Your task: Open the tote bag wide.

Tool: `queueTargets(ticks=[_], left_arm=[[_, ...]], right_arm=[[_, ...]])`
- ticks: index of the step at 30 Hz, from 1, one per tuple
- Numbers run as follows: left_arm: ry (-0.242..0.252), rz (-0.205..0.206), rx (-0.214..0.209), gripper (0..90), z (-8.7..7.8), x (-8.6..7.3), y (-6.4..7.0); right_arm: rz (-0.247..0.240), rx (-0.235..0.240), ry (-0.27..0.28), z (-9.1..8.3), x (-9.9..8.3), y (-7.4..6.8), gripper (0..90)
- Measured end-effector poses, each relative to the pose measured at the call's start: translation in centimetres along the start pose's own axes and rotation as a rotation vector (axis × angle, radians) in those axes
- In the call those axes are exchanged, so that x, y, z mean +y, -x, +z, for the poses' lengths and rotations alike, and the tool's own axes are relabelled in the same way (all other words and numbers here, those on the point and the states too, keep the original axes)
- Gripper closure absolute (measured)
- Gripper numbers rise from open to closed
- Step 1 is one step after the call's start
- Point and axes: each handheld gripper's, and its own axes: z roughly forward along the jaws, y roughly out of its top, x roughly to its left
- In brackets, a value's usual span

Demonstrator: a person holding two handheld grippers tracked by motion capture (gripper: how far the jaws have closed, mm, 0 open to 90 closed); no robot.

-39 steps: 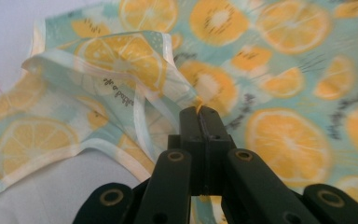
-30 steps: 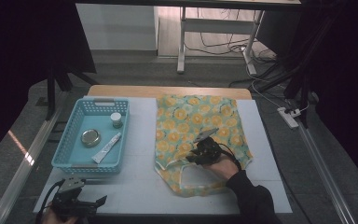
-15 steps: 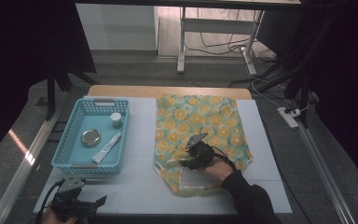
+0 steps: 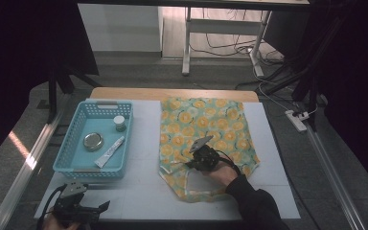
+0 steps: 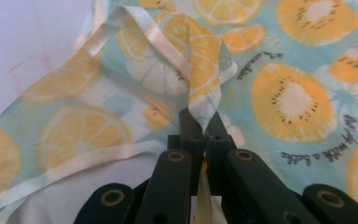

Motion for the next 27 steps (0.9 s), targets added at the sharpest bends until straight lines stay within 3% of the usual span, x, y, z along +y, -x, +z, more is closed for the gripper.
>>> queueTargets(ticks=[4,27], left_arm=[[0.001,-0.003,-0.001,0.4,0.0,0.0,0.0],[0.004,-0.005,-0.002,0.4,0.0,0.0,-0.1]], right_arm=[[0.039,-0.006,0.068,-1.4,0.6,0.8,89.6],[0.138,0.048,0.227,-6.2,5.4,3.6,89.5]])
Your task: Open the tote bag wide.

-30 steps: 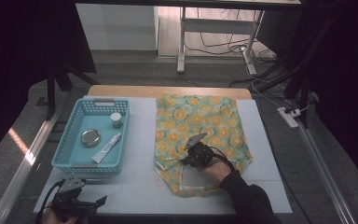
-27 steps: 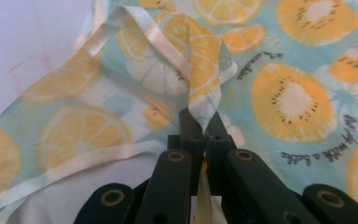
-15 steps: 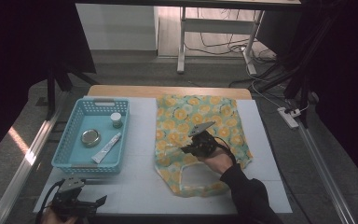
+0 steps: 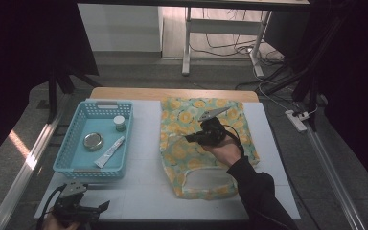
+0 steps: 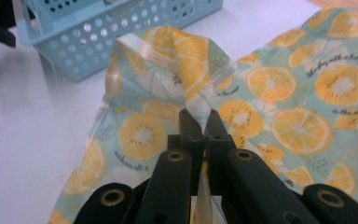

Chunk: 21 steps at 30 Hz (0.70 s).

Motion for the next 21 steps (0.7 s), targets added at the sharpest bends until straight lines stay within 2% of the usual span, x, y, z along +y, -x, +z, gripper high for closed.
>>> queueTargets(ticks=[21], left_arm=[[0.003,-0.006,-0.004,0.4,0.0,0.0,-0.1]], right_arm=[[-0.017,-0.041,0.059,-2.2,5.7,0.5,89.5]])
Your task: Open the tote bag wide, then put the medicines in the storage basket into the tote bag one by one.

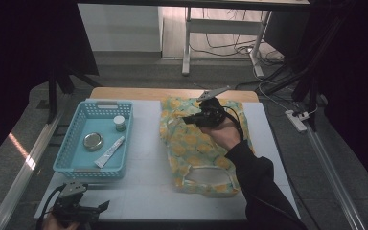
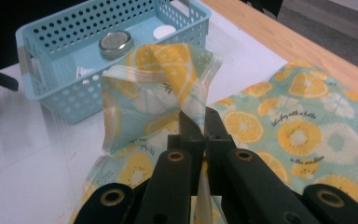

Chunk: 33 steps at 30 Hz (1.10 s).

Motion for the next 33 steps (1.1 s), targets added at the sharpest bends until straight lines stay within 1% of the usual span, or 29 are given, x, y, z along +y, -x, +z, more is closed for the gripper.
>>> queueTargets(ticks=[1,8,9,10,13,18,20,25,29,33], left_arm=[[0.000,-0.001,-0.001,0.4,0.0,0.0,0.0],[0.001,0.000,-0.001,0.4,0.0,0.0,0.0],[0.000,0.000,0.000,0.4,0.0,0.0,0.0],[0.001,0.000,0.000,0.4,0.0,0.0,0.0],[0.003,-0.004,0.000,0.3,-0.1,0.0,-0.1],[0.005,-0.007,0.000,0.1,-0.1,0.0,-0.1],[0.006,-0.010,0.001,0.2,-0.1,-0.1,-0.1],[0.009,-0.015,0.000,0.1,-0.1,-0.1,-0.1],[0.008,-0.017,0.004,0.0,-0.1,0.0,-0.2],[0.012,-0.031,-0.001,0.0,-0.2,0.0,-0.3]], right_arm=[[0.000,0.000,0.000,0.0,0.0,0.0,89.5],[-0.013,-0.002,0.020,-0.2,1.6,-0.3,89.5],[-0.015,-0.003,0.023,-0.3,2.1,-0.4,89.5],[-0.015,-0.003,0.023,-0.3,2.1,-0.4,89.5],[-0.026,-0.014,0.031,-0.4,3.1,-0.5,89.5],[-0.033,-0.029,0.032,-0.6,3.8,-0.5,89.5],[-0.035,-0.042,0.035,-0.8,4.0,-0.3,89.5],[-0.030,-0.045,0.036,-0.8,4.0,-0.1,89.5],[-0.034,-0.043,0.036,-0.7,3.9,-0.2,89.5],[-0.041,-0.039,0.041,-0.7,3.9,-0.2,89.5]])
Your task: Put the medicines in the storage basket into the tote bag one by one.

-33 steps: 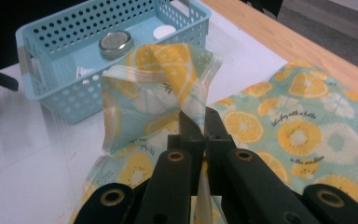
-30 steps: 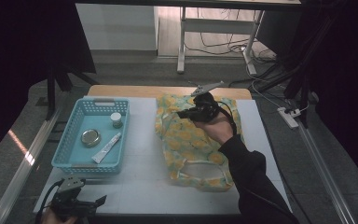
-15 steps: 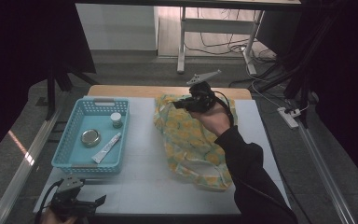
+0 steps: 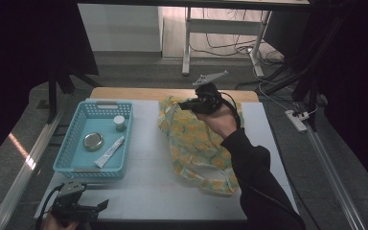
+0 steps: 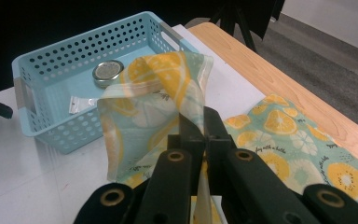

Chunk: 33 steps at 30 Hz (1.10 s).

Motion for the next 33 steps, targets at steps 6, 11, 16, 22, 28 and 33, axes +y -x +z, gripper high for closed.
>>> queueTargets(ticks=[6,11,16,22,28,33], left_arm=[[0.020,-0.026,-0.014,0.0,-0.2,-0.1,-0.3],[0.023,-0.024,-0.021,0.0,-0.4,0.1,-0.3],[0.040,-0.013,-0.029,0.0,-0.7,0.4,-0.5],[0.072,0.010,-0.050,0.0,-1.0,0.7,-0.8],[0.100,0.030,-0.052,0.0,-1.4,1.2,-1.1],[0.123,0.033,-0.045,0.0,-1.7,1.7,-1.1]], right_arm=[[-0.001,0.007,0.003,0.2,0.0,0.0,89.5],[-0.007,0.007,0.005,0.2,0.0,-0.1,89.5],[-0.002,0.010,0.010,0.2,-0.2,0.0,89.5],[0.002,0.012,0.017,0.1,-0.3,0.1,89.5],[0.002,0.011,0.017,0.0,-0.5,0.3,89.4],[0.000,0.011,0.019,-0.1,-0.6,0.3,89.4]])
